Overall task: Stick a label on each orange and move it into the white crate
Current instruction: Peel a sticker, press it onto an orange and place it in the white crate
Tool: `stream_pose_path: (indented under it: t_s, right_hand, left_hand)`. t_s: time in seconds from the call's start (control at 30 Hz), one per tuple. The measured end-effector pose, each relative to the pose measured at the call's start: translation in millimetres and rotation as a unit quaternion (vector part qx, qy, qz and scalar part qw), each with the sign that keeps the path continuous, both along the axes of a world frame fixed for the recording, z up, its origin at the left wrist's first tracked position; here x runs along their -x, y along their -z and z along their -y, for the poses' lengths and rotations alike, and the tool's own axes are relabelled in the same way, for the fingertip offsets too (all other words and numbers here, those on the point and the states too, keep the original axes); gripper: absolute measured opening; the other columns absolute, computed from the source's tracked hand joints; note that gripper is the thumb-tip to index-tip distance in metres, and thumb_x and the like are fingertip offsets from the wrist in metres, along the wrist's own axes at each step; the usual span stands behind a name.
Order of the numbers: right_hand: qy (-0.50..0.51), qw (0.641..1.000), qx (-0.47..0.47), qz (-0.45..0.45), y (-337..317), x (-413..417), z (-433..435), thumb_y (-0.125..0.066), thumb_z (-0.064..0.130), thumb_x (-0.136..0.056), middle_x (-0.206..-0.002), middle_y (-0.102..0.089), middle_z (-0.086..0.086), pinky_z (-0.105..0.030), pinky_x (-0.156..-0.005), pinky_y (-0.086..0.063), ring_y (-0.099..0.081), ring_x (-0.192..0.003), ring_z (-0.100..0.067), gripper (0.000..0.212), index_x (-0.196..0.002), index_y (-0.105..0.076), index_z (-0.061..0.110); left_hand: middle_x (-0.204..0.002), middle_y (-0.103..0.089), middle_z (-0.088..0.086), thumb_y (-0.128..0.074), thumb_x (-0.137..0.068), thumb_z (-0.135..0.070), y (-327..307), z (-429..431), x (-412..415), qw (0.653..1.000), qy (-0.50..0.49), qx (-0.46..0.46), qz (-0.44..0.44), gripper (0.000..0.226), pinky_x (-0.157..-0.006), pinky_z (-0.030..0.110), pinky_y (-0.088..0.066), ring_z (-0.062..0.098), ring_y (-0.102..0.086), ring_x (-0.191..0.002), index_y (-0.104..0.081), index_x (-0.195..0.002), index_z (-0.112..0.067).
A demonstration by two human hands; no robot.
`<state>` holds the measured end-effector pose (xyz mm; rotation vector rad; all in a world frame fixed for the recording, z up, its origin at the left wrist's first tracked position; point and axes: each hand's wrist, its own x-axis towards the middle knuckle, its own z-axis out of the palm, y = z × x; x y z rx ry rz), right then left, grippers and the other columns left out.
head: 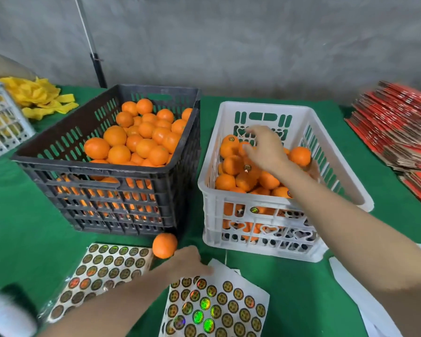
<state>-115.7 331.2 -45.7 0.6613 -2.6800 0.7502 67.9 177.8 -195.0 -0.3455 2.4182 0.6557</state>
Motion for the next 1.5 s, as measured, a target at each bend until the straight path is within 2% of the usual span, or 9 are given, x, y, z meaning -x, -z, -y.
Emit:
stream_pose_path:
  t_s: [0.13,0.27,0.37,0.47,0.67,0.93,1.1,1.27,1.5]
  right_hand:
    - [-0.244,0.943,0.17,-0.149,4,-110,-2,-0.058,0.001,-0.085,-0.07,-0.063,-0.005,-0.015,-0.056,-0.04,-0.052,-0.062,-0.002,0.008,-0.086,-0.066,0.002]
    - [-0.282,0.954,0.037,0.097,67,-164,-15,-0.055,0.008,-0.09,-0.069,-0.061,0.005,-0.011,-0.058,-0.029,-0.043,-0.058,0.0,0.013,-0.088,-0.068,0.007]
    - [-0.18,0.961,-0.008,0.211,104,-160,-26,-0.051,0.012,-0.093,-0.07,-0.05,0.017,-0.008,-0.057,-0.032,-0.042,-0.058,0.006,0.016,-0.099,-0.066,0.009]
    - [-0.161,0.961,-0.018,0.225,120,-161,-23,-0.054,0.013,-0.092,-0.081,-0.054,0.011,-0.008,-0.064,-0.035,-0.048,-0.07,-0.002,0.014,-0.098,-0.066,0.011]
    - [-0.124,0.979,-0.016,0.163,128,-179,1,-0.055,0.025,-0.091,-0.084,-0.049,0.011,-0.018,-0.07,-0.029,-0.043,-0.074,-0.004,0.016,-0.098,-0.066,0.016]
    - [-0.128,0.986,-0.052,0.093,136,-195,14,-0.049,0.031,-0.095,-0.084,-0.042,0.014,-0.016,-0.067,-0.025,-0.04,-0.082,-0.003,0.023,-0.094,-0.068,0.018]
    - [-0.17,0.985,-0.013,0.024,136,-207,16,-0.08,0.005,-0.062,-0.065,-0.054,0.006,-0.006,-0.059,-0.029,-0.051,-0.065,-0.007,0.024,-0.06,-0.058,0.014]
    - [-0.121,0.974,0.095,0.168,135,-197,14,-0.06,0.014,-0.087,-0.106,-0.053,0.015,-0.004,-0.088,-0.033,-0.05,-0.103,-0.001,0.033,-0.117,-0.05,0.022]
    - [-0.148,0.967,-0.041,0.205,131,-188,20,-0.053,0.008,-0.09,-0.093,-0.057,0.006,-0.017,-0.076,-0.043,-0.054,-0.084,-0.006,0.056,-0.138,-0.029,0.024]
  left_hand:
    - [-0.126,-0.048,0.003,-0.067,-0.078,-0.056,19,-13,6,0.995,0.036,0.085,-0.03,0.053,-0.105,0.041,-0.031,0.027,-0.037,-0.127,-0.058,-0.121,-0.027]
    - [-0.098,-0.048,-0.001,-0.068,-0.079,-0.029,17,-21,4,0.988,-0.009,0.069,-0.138,0.017,-0.088,0.03,-0.035,0.022,-0.046,-0.112,-0.06,-0.095,-0.024]
    - [-0.072,-0.053,0.0,-0.06,-0.08,-0.008,4,-11,1,0.968,-0.12,-0.153,-0.159,0.013,-0.062,0.024,-0.039,0.018,-0.055,-0.073,-0.056,-0.071,-0.015]
    - [-0.064,-0.059,0.012,-0.053,-0.081,0.004,-16,1,-4,0.895,-0.257,-0.35,-0.102,0.014,-0.056,0.029,-0.047,0.026,-0.059,-0.059,-0.06,-0.073,-0.006]
    - [-0.074,-0.063,0.019,-0.054,-0.08,0.001,-32,19,-20,0.828,-0.311,-0.466,-0.009,0.013,-0.066,0.036,-0.051,0.031,-0.061,-0.066,-0.066,-0.074,-0.003]
    - [-0.09,-0.06,0.022,-0.064,-0.085,-0.002,-38,16,-28,0.882,-0.314,-0.349,-0.02,0.009,-0.089,0.048,-0.05,0.033,-0.058,-0.084,-0.059,-0.09,0.004]
    - [-0.106,-0.067,0.026,-0.064,-0.086,-0.004,-33,21,-29,0.888,-0.333,-0.317,-0.004,0.024,-0.091,0.05,-0.053,0.041,-0.065,-0.098,-0.061,-0.106,0.007]
    - [-0.089,-0.068,0.017,-0.061,-0.087,-0.005,-21,29,-30,0.9,-0.279,-0.33,-0.052,0.008,-0.069,0.034,-0.058,0.027,-0.066,-0.075,-0.067,-0.092,-0.008]
    - [-0.096,-0.064,-0.006,-0.069,-0.085,-0.024,-39,47,-39,0.966,-0.021,-0.12,-0.226,0.028,-0.069,0.014,-0.048,0.004,-0.059,-0.082,-0.062,-0.112,-0.017]
